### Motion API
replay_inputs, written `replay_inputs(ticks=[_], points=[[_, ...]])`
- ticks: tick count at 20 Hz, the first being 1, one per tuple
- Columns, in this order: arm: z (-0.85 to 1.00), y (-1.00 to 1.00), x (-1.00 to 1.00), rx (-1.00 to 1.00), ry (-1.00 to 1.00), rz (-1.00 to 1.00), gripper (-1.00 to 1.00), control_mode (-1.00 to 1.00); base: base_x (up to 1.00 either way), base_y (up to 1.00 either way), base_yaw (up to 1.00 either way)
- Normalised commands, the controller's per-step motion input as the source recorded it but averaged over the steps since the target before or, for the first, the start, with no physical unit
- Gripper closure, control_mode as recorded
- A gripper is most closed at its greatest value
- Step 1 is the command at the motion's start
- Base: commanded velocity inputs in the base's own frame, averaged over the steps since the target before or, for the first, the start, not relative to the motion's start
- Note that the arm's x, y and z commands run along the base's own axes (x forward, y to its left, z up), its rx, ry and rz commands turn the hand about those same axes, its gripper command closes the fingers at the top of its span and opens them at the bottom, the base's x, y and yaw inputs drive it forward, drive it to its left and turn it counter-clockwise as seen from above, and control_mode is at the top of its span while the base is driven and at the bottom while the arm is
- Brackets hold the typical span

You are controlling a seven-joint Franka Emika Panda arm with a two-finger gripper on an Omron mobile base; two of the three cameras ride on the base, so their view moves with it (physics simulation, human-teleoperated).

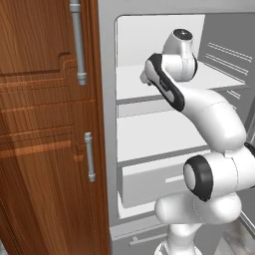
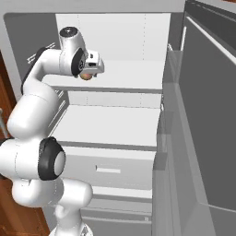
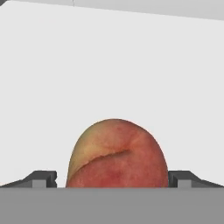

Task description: Place the cold items (peach and tangerine) from the fridge in one tupperware on the dining counter. Place the warm items (hot dog and kebab skewer) in the stove area in another tupperware.

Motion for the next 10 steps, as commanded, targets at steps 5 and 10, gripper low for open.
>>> replay_inputs(ticks=[5, 10], points=[[-0.10, 0.00, 0.14, 0.00, 0.01, 0.00, -1.00, -1.00, 0.00, 0.00, 0.00], [-0.20, 0.00, -0.14, 0.00, 0.00, 0.00, 1.00, -1.00, 0.00, 0.00, 0.00]])
